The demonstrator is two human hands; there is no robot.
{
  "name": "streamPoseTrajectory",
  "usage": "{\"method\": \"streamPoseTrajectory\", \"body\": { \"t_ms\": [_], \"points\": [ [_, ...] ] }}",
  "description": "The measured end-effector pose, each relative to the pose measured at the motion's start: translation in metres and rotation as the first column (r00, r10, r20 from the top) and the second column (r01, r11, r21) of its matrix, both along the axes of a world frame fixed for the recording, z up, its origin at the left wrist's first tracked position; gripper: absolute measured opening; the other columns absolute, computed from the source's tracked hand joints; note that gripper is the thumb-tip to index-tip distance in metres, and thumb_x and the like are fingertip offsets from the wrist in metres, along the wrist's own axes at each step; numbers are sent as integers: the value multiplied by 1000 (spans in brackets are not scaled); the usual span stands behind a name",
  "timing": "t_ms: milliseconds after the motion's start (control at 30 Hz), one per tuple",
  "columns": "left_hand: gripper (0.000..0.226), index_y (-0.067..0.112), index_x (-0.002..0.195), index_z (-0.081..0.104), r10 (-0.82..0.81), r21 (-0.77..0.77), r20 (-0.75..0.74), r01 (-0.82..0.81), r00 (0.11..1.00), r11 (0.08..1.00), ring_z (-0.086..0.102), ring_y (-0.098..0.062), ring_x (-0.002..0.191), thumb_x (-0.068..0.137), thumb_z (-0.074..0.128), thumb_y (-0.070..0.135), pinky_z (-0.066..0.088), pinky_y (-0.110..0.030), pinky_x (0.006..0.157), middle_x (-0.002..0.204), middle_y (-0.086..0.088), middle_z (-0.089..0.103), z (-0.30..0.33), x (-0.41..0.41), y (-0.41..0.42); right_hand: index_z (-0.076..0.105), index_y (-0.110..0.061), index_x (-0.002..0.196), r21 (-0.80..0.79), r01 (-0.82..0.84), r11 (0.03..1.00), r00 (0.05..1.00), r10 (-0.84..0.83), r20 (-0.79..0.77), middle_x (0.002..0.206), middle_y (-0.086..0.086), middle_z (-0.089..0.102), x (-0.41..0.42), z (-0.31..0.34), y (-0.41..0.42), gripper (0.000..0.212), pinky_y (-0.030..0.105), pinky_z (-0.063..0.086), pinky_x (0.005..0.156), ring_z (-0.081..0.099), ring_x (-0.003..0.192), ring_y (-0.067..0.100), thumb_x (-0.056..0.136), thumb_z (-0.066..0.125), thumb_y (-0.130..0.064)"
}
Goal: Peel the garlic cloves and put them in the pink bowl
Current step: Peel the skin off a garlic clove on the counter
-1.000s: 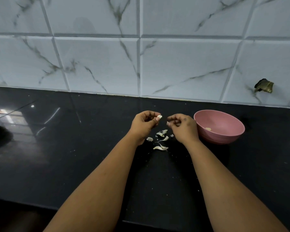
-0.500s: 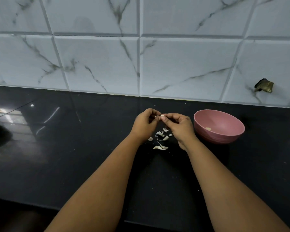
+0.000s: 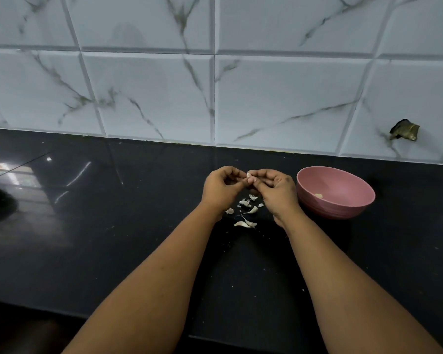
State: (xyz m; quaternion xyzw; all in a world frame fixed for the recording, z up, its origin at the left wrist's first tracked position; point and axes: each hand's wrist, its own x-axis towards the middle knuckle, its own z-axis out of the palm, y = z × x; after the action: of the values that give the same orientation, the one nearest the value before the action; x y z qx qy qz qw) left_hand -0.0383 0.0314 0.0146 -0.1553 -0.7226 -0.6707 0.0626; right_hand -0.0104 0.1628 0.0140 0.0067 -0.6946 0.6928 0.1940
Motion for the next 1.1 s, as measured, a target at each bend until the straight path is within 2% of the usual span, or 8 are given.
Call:
{"method": "streamPoseTrajectory", "body": {
  "t_ms": [100,200,333,500,633,800,1000,1100],
  "points": [
    [13,12,81,72,-48,79,55,44,997,996,65,-10,68,75,84,15,54,-24,68,72,-2,70,1,1,-2,72,-14,90,-37,-48,998,999,48,-7,84,0,74,0,-1,0,15,17,54,73,69,81,7,87,66,0],
    [9,10,83,74,-79,105,56,73,995,992,62,-14,70,78,81,13,54,-24,69,74,-4,70,4,1,-4,72,-12,90,-152,-114,982,993,115,-3,88,3,73,1,1,2,14,19,52,79,68,86,9,86,67,0],
    [9,4,88,72,-103,94,35,100,994,991,62,-16,71,83,77,10,54,-24,70,77,-10,69,6,4,-3,70,-6,93,-345,-215,914,972,235,16,82,2,73,4,3,7,14,16,53,71,65,77,8,87,61,4],
    [7,14,81,71,-25,54,1,24,1000,998,64,-14,73,85,75,11,56,-28,73,76,-5,69,3,5,3,70,-8,90,-334,-173,927,982,187,8,81,0,73,4,1,1,15,17,53,77,63,82,12,89,60,3],
    [13,20,78,70,25,58,-11,-25,1000,998,66,-15,76,87,73,12,57,-33,78,76,-1,71,2,5,7,69,-7,90,-386,-149,910,988,155,-16,79,-1,73,6,2,-5,15,16,53,70,64,76,9,89,58,4],
    [12,15,83,71,-20,121,3,20,1000,992,66,-6,71,92,66,8,55,-22,74,76,0,71,3,7,9,67,-3,91,-492,-167,854,984,177,-26,79,2,73,7,4,-3,14,18,55,71,67,73,9,91,56,6],
    [8,7,93,69,-76,105,84,67,994,992,64,-1,65,95,62,10,53,-19,69,72,2,68,1,5,9,63,-13,92,-188,-18,982,997,32,72,87,4,68,-3,-1,-6,15,28,53,78,63,79,14,97,53,-4],
    [15,12,90,61,-28,28,144,24,989,999,58,-10,67,101,53,18,52,-30,73,75,2,61,-1,1,7,61,-20,91,205,151,967,982,-170,78,84,1,67,-9,-5,3,14,29,53,78,63,76,15,97,53,-10]
  ]
}}
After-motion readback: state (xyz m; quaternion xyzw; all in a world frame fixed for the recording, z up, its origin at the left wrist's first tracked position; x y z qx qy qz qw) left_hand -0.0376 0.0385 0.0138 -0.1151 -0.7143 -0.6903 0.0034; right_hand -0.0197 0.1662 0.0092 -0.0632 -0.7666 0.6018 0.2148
